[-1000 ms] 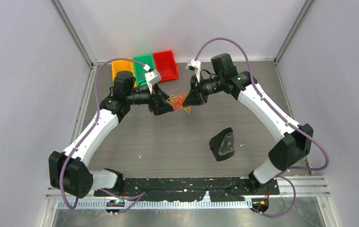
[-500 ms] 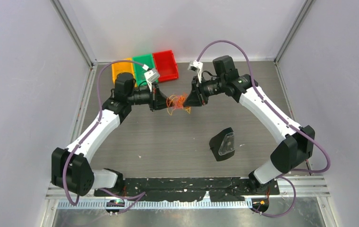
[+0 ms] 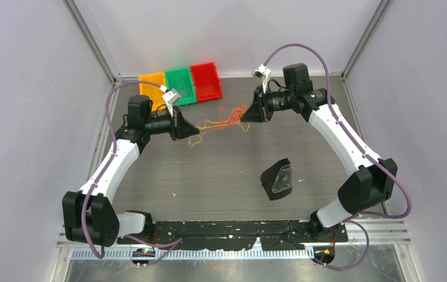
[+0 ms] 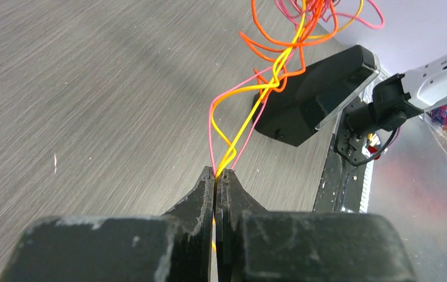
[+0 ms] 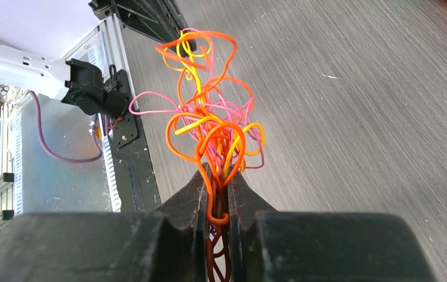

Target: Untangle the cables

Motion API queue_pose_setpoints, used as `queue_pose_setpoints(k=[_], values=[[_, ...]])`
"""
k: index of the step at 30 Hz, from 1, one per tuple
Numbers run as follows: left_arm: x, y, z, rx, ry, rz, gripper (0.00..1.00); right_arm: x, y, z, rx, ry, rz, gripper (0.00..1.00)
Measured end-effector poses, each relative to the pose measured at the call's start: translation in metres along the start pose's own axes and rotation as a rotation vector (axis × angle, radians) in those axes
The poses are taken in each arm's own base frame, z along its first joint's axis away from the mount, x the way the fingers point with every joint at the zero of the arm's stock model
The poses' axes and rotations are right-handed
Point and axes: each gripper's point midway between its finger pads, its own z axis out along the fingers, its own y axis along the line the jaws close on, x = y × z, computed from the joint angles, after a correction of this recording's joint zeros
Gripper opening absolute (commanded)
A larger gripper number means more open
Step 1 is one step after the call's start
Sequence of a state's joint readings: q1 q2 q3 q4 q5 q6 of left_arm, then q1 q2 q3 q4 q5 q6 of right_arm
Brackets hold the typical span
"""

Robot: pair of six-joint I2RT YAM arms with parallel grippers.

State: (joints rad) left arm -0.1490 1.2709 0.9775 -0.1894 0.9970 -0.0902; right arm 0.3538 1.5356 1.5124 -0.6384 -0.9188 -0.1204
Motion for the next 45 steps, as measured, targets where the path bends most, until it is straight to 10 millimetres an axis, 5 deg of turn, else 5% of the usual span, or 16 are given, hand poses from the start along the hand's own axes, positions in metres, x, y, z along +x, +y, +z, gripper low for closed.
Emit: queue_pose_setpoints(k=[1,3,5,9,15,20,26,28,31,37,45], values=[[0.002,0.001,-0.002,-0.003,0.004,0.003,0.06,0.0,-0.002,-0.002,0.005,-0.003,0.004,0.06],[0.008,0.0,-0.003,0.011,0.019,0.024,0.48,0.0,-0.002,-0.003,0.004,-0.001,0.009,0.06],[0.012,0.002,-0.005,0.005,0.034,0.061,0.63,0.003,-0.001,-0.003,0.002,0.006,0.016,0.05],[0.008,-0.003,-0.008,-0.005,0.042,0.119,0.68,0.002,0.003,-0.007,0.0,0.005,0.011,0.05],[-0.031,-0.053,-0.002,0.089,-0.012,0.38,0.78,0.002,0.018,-0.004,-0.045,0.008,-0.02,0.05],[-0.031,-0.076,0.011,0.147,-0.005,0.466,0.79,0.003,0.027,0.001,-0.07,0.017,-0.035,0.05],[-0.02,-0.082,0.028,0.167,0.03,0.488,0.7,0.004,0.038,0.005,-0.094,0.024,-0.058,0.05],[-0.017,-0.079,0.032,0.157,0.043,0.489,0.5,0.005,0.041,0.006,-0.098,0.026,-0.061,0.05],[-0.013,-0.07,0.037,0.126,0.062,0.48,0.02,0.006,0.041,0.007,-0.099,0.026,-0.062,0.06],[-0.022,-0.061,0.03,0.064,0.05,0.464,0.0,0.01,0.028,0.002,-0.058,0.024,-0.035,0.11],[-0.069,-0.015,-0.035,-0.17,-0.093,0.293,0.0,0.047,-0.061,-0.035,0.154,0.014,0.205,0.2]])
